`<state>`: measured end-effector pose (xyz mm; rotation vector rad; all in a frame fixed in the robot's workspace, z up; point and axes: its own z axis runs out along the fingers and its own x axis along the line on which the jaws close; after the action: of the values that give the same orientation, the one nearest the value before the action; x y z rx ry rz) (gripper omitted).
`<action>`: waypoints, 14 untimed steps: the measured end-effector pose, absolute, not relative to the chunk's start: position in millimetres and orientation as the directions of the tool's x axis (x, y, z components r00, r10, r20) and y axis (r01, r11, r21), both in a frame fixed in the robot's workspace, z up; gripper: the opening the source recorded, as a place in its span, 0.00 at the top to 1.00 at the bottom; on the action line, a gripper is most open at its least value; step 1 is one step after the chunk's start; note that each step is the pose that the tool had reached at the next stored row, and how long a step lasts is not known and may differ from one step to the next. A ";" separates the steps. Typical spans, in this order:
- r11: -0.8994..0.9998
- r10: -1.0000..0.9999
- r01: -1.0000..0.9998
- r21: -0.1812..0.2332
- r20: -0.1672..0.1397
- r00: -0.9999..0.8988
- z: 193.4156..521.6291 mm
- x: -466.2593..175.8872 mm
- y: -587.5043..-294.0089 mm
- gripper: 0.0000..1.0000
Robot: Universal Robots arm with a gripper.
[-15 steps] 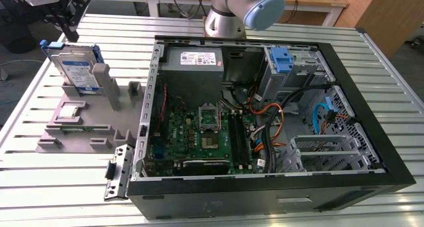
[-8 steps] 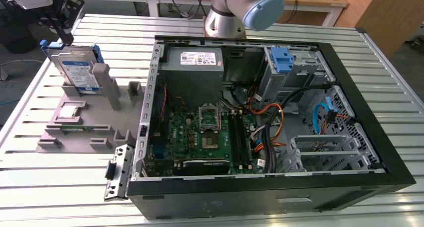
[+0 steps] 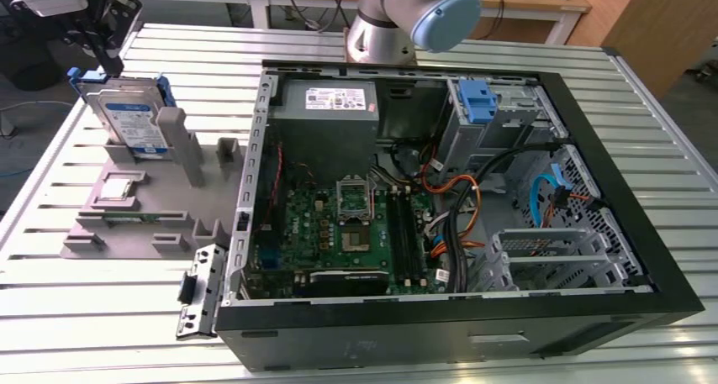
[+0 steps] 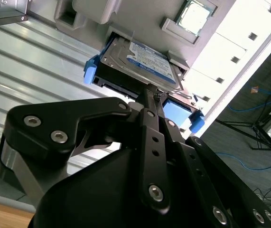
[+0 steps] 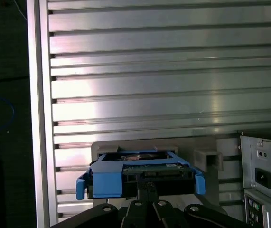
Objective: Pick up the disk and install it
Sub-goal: 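Pick up the disk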
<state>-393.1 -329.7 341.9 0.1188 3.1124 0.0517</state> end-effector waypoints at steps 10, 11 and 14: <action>0.998 0.058 0.057 0.034 -0.025 -0.998 341.9 -393.3 -329.7 0.90; 0.998 0.047 0.046 0.034 -0.025 -0.999 342.0 -393.3 -329.7 0.90; 0.999 0.016 0.015 0.035 -0.025 -1.000 341.9 -393.2 -329.7 0.90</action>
<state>-393.2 -329.7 341.9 0.0242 3.1156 0.0537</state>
